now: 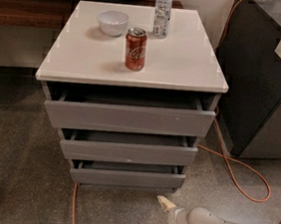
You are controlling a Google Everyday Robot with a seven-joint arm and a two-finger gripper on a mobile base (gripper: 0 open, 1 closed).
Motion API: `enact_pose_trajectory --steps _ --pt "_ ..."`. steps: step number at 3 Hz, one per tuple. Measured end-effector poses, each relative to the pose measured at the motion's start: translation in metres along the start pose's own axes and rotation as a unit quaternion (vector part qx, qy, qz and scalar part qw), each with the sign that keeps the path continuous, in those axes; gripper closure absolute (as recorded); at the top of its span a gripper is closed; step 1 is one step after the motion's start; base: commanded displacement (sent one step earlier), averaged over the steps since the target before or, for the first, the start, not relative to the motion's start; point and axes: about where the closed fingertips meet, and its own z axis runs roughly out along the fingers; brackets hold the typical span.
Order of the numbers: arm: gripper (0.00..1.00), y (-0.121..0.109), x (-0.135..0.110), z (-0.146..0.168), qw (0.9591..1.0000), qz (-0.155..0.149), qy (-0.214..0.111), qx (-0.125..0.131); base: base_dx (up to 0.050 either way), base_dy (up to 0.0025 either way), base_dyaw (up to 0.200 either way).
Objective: Pick orange from bottom drawer and place on counter
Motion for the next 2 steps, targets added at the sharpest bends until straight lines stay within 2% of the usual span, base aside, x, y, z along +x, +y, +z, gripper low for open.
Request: enact_pose_trajectory --steps 2 --pt "0.0 -0.031 0.012 0.032 0.9999 0.003 -0.003 0.011 0.0 0.0 0.0"
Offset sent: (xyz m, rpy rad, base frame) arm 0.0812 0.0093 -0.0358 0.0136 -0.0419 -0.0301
